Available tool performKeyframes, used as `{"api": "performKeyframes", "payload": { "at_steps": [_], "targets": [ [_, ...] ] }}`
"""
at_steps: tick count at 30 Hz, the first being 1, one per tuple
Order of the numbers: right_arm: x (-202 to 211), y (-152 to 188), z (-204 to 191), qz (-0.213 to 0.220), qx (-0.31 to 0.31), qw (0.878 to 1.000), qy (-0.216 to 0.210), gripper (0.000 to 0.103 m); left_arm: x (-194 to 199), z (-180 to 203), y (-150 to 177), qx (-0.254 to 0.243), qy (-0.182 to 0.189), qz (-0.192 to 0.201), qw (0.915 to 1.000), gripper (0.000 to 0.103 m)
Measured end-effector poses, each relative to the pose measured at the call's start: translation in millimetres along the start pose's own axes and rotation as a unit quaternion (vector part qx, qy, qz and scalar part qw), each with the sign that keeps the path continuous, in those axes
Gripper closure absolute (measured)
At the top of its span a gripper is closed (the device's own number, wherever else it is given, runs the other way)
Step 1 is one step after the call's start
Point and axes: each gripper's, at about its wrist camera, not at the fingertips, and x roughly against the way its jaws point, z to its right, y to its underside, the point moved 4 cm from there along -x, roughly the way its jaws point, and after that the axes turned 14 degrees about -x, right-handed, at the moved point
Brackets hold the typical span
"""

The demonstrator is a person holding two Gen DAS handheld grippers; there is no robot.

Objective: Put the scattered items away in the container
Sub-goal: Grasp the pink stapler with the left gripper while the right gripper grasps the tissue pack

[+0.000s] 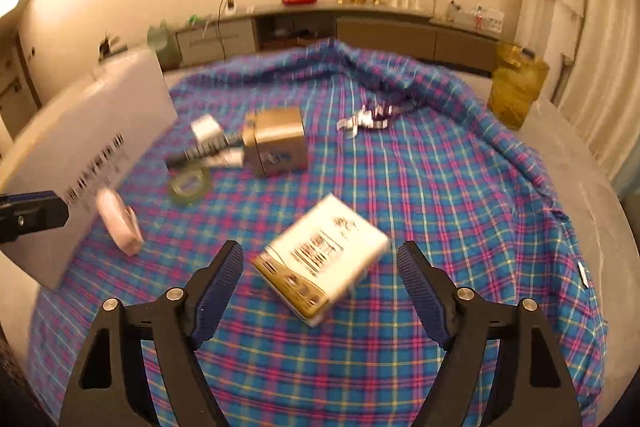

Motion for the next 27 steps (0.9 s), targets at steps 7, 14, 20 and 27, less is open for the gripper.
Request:
{"api": "performKeyframes", "payload": {
  "at_steps": [7, 14, 20, 27],
  "targets": [
    [-13.1, -0.5, 5.5, -0.038, -0.044, 0.998, -0.023, 0.023, -33.9, -18.0, 6.6, 0.070, -0.007, -0.010, 0.9975, 0.044],
    [-35.8, 3.4, -1.7, -0.056, 0.016, 0.998, -0.029, 0.028, -53.7, -14.6, -3.3, 0.041, -0.043, 0.000, 0.9982, 0.042],
    [-33.7, 0.3, 5.2, -0.049, -0.002, 0.998, -0.042, 0.024, -53.6, -18.4, -6.9, 0.033, -0.055, 0.023, 0.9977, 0.045],
    [-32.2, 1.8, 2.6, -0.054, 0.001, 0.998, -0.044, 0.045, -61.8, -9.1, -10.4, -0.011, -0.090, 0.022, 0.9957, 0.044]
  ]
}}
